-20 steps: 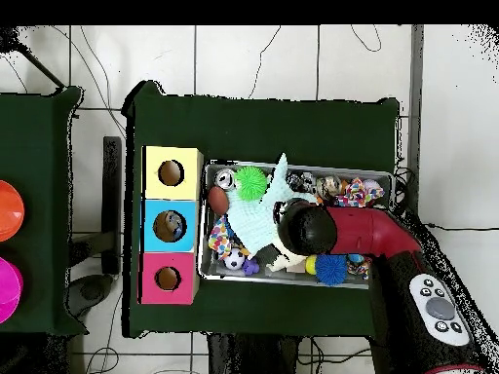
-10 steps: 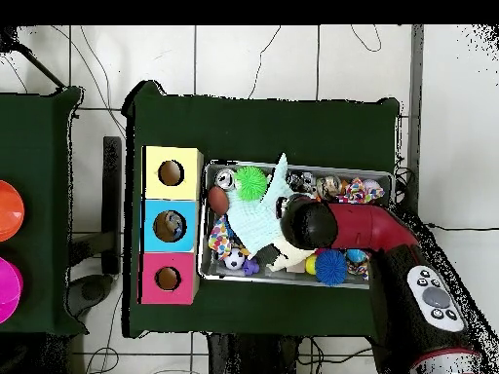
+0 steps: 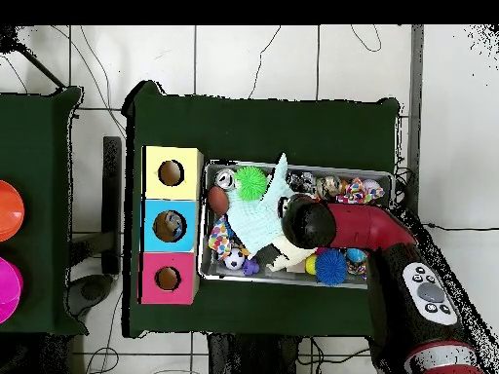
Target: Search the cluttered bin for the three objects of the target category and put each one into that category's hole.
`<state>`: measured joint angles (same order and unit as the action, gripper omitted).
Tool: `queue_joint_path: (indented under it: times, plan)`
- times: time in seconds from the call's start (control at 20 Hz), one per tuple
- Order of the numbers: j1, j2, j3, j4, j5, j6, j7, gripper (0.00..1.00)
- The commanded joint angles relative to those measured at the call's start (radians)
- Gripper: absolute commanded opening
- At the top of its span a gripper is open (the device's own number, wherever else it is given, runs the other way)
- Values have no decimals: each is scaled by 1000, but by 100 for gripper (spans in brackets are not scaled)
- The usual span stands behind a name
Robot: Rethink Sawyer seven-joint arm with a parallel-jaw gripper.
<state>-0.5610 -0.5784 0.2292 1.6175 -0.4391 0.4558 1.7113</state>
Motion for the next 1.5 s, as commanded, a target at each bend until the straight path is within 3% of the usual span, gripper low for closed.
queue_joint_path:
  times: [0.05, 0.85, 0.9, 1.05, 1.5]
  plan:
    - [30, 58, -21, -68, 23, -65, 158, 100]
    - [22, 126, -19, -118, 37, -99, 123, 100]
    - [20, 127, -16, -122, 35, -97, 109, 0]
    - [12, 122, -10, -112, 31, -119, 109, 0]
    - [-45, 53, 30, -51, 56, -58, 51, 0]
